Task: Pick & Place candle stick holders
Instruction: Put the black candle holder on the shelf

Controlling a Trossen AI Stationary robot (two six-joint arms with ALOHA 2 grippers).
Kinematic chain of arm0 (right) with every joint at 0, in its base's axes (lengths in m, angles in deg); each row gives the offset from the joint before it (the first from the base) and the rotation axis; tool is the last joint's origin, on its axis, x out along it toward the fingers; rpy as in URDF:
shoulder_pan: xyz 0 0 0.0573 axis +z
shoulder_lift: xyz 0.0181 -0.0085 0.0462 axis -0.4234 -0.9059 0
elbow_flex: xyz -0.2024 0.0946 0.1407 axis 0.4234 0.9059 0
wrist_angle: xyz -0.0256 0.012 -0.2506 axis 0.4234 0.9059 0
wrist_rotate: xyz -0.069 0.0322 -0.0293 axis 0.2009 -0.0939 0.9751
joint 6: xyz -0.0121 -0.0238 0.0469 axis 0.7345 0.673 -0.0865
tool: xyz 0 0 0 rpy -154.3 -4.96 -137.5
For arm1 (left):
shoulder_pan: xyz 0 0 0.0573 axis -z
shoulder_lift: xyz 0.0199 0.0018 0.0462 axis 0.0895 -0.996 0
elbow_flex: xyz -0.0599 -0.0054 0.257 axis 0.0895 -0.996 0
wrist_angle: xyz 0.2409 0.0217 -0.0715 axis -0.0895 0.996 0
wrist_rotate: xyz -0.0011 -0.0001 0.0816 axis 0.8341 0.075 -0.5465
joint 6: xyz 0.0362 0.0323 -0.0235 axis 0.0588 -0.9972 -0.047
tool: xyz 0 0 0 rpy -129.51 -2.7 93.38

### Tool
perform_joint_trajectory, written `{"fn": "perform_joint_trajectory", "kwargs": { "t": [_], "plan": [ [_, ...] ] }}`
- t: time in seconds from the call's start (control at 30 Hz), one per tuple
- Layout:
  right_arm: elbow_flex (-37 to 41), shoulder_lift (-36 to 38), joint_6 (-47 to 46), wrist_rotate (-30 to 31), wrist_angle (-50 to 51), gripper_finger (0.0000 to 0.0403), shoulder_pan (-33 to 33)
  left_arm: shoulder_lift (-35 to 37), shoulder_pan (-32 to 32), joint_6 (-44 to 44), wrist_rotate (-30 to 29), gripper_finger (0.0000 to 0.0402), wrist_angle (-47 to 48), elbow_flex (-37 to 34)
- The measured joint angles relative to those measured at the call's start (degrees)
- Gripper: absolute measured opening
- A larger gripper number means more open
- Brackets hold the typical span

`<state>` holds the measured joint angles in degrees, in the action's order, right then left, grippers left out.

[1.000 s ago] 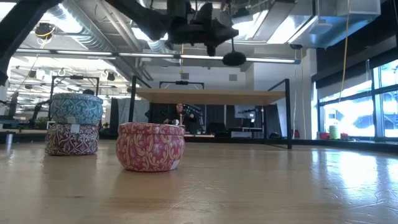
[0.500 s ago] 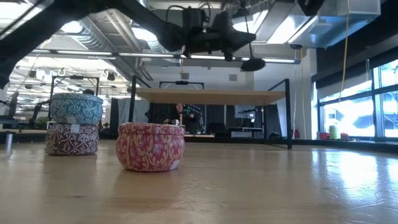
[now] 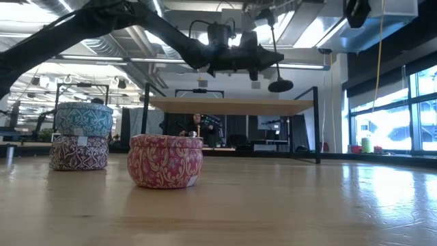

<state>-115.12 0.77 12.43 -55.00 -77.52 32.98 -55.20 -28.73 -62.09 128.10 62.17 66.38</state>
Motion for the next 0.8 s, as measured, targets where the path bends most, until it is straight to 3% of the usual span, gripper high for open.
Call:
{"fn": "perform_joint_trajectory", "kwargs": {
  "t": [0.3,0.8],
  "plan": [
    [0.0,1.7,0.4,2.8,0.9,0.0018,0.0,0.0,0.9,-5.7,-0.4,0.0008,4.1,0.0],
    [0.0,1.8,0.4,3.0,-0.3,0.0018,0.0,-0.2,0.0,-7.5,-2.9,0.0009,6.3,0.0]
  ]
}}
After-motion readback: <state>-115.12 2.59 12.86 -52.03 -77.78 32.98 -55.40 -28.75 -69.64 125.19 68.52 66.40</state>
